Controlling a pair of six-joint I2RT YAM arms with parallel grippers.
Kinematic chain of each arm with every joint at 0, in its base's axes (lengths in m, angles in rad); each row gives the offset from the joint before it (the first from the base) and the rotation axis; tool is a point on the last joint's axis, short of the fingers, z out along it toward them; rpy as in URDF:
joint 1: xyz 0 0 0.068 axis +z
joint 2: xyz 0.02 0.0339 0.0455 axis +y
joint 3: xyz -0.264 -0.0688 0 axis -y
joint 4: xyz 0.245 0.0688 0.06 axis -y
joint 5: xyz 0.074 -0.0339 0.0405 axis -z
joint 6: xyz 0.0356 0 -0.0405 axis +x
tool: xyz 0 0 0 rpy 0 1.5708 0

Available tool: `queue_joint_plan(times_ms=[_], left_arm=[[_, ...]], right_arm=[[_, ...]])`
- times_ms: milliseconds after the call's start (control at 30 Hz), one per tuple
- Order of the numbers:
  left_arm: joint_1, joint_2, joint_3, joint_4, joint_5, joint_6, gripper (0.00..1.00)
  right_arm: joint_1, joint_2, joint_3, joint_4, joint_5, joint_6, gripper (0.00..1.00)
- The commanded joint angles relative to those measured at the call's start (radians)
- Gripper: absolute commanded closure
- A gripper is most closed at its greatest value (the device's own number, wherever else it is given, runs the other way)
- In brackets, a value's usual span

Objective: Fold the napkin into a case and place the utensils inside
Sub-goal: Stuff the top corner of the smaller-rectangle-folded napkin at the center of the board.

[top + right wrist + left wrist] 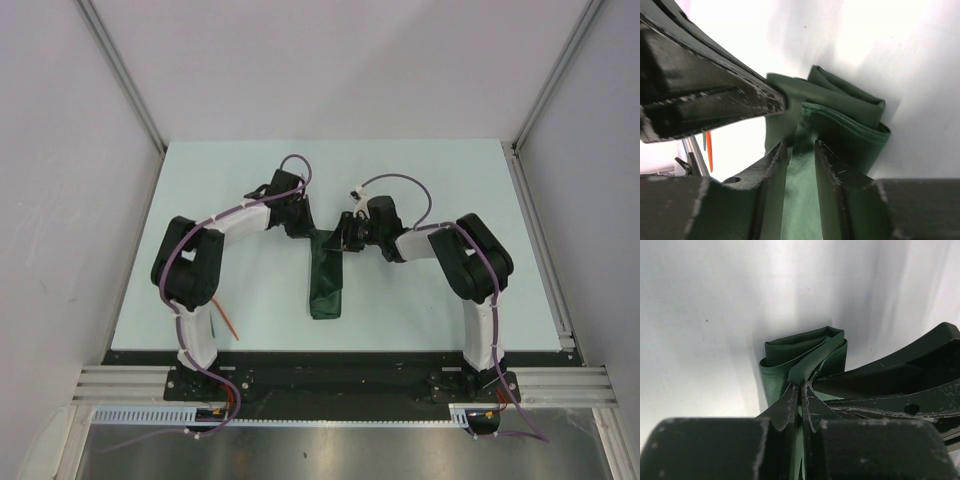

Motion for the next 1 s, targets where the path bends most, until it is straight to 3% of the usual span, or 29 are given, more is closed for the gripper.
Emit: queue_joint_plan(times_ms=[0, 267, 533, 767, 800, 967], left_arm=[[0.008, -0.044, -0.022, 0.044, 0.023, -0.005, 0.94], [0.008, -0.065, -0.048, 0.065, 0.029, -0.023, 0.97], [0.008, -0.061, -0.060, 0.065, 0.032, -0.013, 0.98], [0.008, -0.053, -0.074, 0.078, 0.038, -0.017, 0.98], [0.008, -0.053, -0.072, 0.078, 0.041, -0.022, 0.98], [0.008, -0.053, -0.074, 0.085, 0.047, -0.023, 0.98]], right_arm=[[0.008, 0.016, 0.059, 0.028, 0.006, 0.005, 0.71], [0.021, 0.034, 0.090, 0.018, 0.026, 0.007, 0.90], [0.005, -0.021, 0.050, 0.008, 0.021, 0.023, 0.92], [-0.027, -0.122, -0.012, -0.007, 0.034, 0.036, 0.88], [-0.028, -0.124, -0.005, -0.031, 0.044, 0.022, 0.81], [-0.010, -0.083, 0.083, -0.191, 0.116, -0.046, 0.67]])
